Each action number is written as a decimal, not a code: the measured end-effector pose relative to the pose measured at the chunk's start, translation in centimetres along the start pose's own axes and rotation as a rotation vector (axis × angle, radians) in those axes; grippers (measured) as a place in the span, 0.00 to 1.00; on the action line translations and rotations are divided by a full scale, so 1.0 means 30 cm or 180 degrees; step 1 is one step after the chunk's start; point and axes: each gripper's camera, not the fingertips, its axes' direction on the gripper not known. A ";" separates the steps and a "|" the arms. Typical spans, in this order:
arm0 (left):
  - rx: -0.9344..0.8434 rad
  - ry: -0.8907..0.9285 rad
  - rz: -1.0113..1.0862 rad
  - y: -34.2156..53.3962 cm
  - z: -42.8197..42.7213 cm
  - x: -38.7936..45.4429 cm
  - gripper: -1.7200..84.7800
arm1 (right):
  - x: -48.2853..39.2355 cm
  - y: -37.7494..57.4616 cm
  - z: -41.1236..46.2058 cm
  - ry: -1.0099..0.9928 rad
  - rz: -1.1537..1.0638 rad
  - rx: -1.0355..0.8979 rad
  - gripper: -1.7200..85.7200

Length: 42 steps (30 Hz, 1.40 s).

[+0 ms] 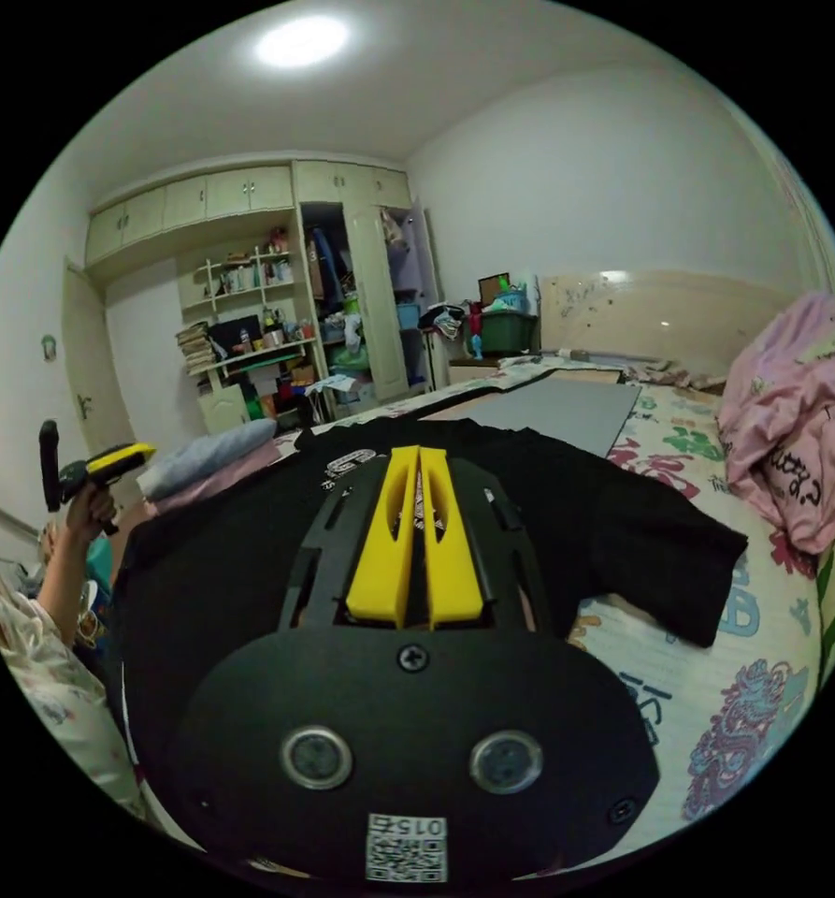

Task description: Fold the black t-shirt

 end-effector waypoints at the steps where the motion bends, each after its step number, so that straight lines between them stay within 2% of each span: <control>1: 0.0000 -0.0061 -0.0129 0.050 0.001 -0.039 0.02 | -0.016 0.007 -0.005 -0.0036 -0.0115 0.0008 0.01; 3: -0.0151 -0.0227 -0.0411 0.256 0.022 -0.155 0.02 | -0.039 0.016 -0.011 -0.0112 -0.0284 0.0010 0.01; 5: -0.0203 -0.0159 -0.0557 0.418 0.043 -0.223 0.02 | -0.070 0.022 -0.010 -0.0248 -0.0506 -0.0028 0.01; 9: 0.0062 0.0535 -0.1155 0.804 0.085 -0.375 0.03 | -0.125 0.013 -0.005 -0.0533 -0.0859 -0.0203 0.01; 11: 0.0073 0.0631 -0.1425 0.939 0.110 -0.431 0.04 | -0.194 -0.006 -0.026 -0.1072 -0.1267 -0.0474 0.01; 14: 0.0006 0.0482 -0.1742 1.103 0.163 -0.494 0.08 | -0.328 -0.015 -0.076 -0.1625 -0.1922 -0.0828 0.04; 18: -0.0178 0.0704 -0.1831 1.221 0.277 -0.526 0.13 | -0.464 0.024 -0.126 -0.1801 -0.2768 -0.1353 0.10; 20: -0.0237 0.0813 -0.1807 1.260 0.327 -0.525 0.11 | -0.487 0.060 -0.128 -0.1797 -0.3008 -0.1997 0.11; 23: -0.0321 0.0995 -0.1732 1.319 0.386 -0.523 0.04 | -0.448 0.101 -0.133 -0.1906 -0.2860 -0.2413 0.12; 28: -0.0136 0.0872 -0.1692 1.382 0.359 -0.528 0.03 | -0.348 0.152 -0.066 -0.1947 -0.2589 -0.2658 0.12; 30: -0.0198 0.0693 -0.1629 1.380 0.354 -0.520 0.03 | -0.302 0.145 -0.017 -0.2065 -0.2427 -0.2764 0.11; 31: -0.0229 0.0652 -0.1606 1.377 0.356 -0.516 0.03 | -0.264 0.123 -0.004 -0.2124 -0.2328 -0.2700 0.05; 34: -0.0441 0.0446 -0.1488 1.362 0.375 -0.489 0.03 | -0.209 0.137 0.046 -0.2538 -0.2278 -0.3154 0.01; 37: -0.0667 0.0263 -0.1326 1.348 0.402 -0.457 0.03 | -0.149 0.121 0.060 -0.2640 -0.2085 -0.3040 0.01; 42: -0.0824 0.0111 -0.1156 1.299 0.404 -0.457 0.03 | -0.134 0.084 0.024 -0.2650 -0.2313 -0.2908 0.01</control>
